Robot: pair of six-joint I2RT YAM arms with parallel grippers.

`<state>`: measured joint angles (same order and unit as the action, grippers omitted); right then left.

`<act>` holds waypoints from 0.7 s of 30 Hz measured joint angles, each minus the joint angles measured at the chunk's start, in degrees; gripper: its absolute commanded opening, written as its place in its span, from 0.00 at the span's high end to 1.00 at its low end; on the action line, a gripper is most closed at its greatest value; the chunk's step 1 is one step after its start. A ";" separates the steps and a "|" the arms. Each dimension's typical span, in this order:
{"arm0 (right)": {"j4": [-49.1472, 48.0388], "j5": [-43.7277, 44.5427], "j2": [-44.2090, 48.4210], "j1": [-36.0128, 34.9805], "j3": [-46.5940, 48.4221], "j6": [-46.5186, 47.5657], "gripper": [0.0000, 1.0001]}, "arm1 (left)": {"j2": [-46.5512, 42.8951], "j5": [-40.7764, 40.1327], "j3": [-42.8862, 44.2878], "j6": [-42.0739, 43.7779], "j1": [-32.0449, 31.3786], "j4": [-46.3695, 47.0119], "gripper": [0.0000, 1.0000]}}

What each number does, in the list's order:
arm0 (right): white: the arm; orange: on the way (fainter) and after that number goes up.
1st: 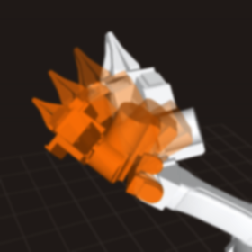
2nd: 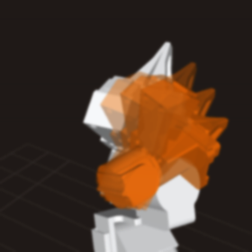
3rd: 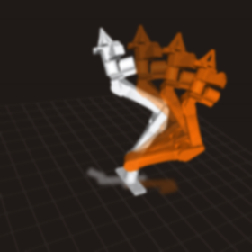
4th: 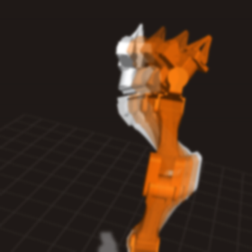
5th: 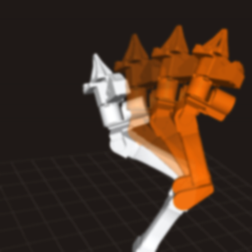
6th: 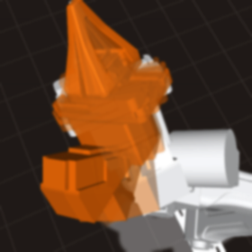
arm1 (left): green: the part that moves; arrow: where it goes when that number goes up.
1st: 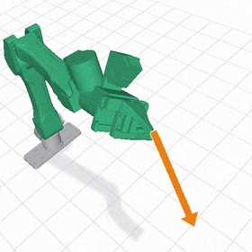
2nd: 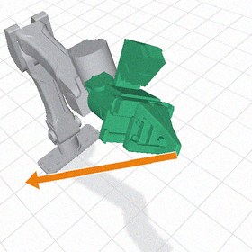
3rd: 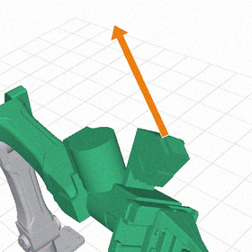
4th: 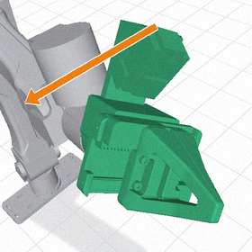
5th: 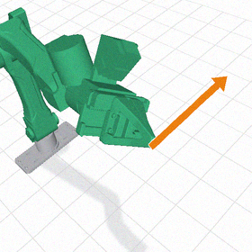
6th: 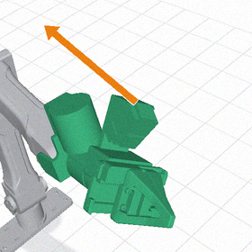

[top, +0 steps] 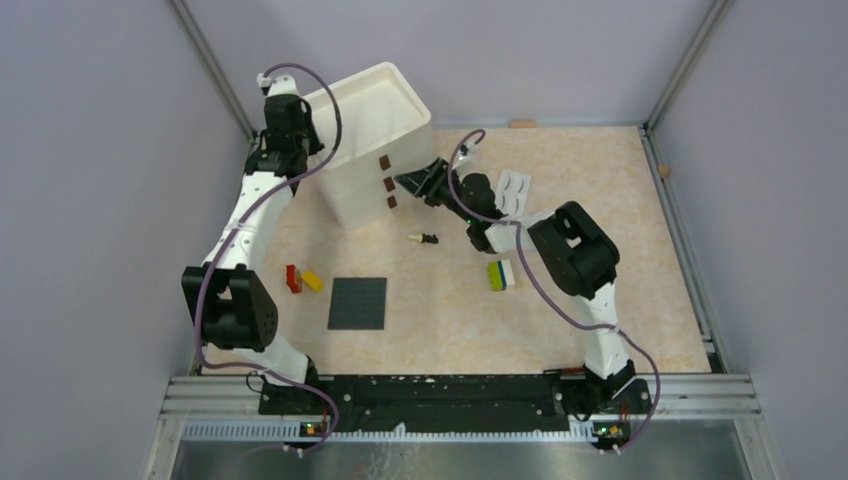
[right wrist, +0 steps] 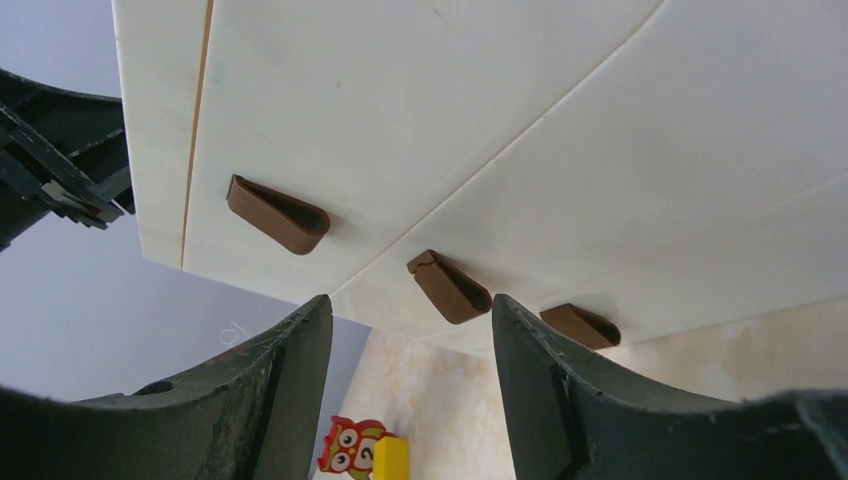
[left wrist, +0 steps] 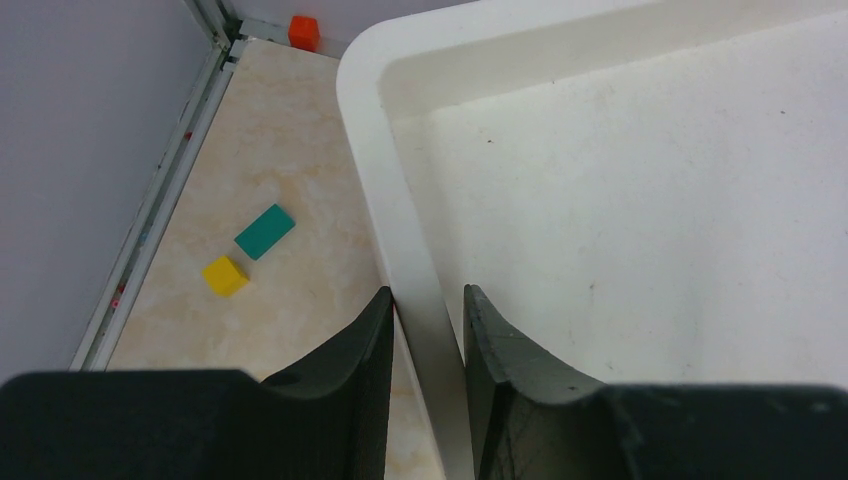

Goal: Organize the makeup
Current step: Open the drawer in the storage box.

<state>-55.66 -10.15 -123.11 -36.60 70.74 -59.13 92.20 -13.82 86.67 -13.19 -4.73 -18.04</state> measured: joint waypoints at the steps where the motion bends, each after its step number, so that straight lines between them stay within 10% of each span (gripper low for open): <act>1: -0.04 -0.26 -0.37 0.00 0.70 -0.13 0.41 | 0.02 0.09 0.02 0.00 0.00 -0.02 0.75; 21: 6.16 -4.31 -7.30 -0.02 10.36 -2.84 0.46 | 0.11 0.70 0.22 0.02 0.20 -0.17 0.76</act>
<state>-49.50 -14.46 -130.41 -36.62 81.10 -61.98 92.31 -13.13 86.89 -13.17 -4.54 -18.22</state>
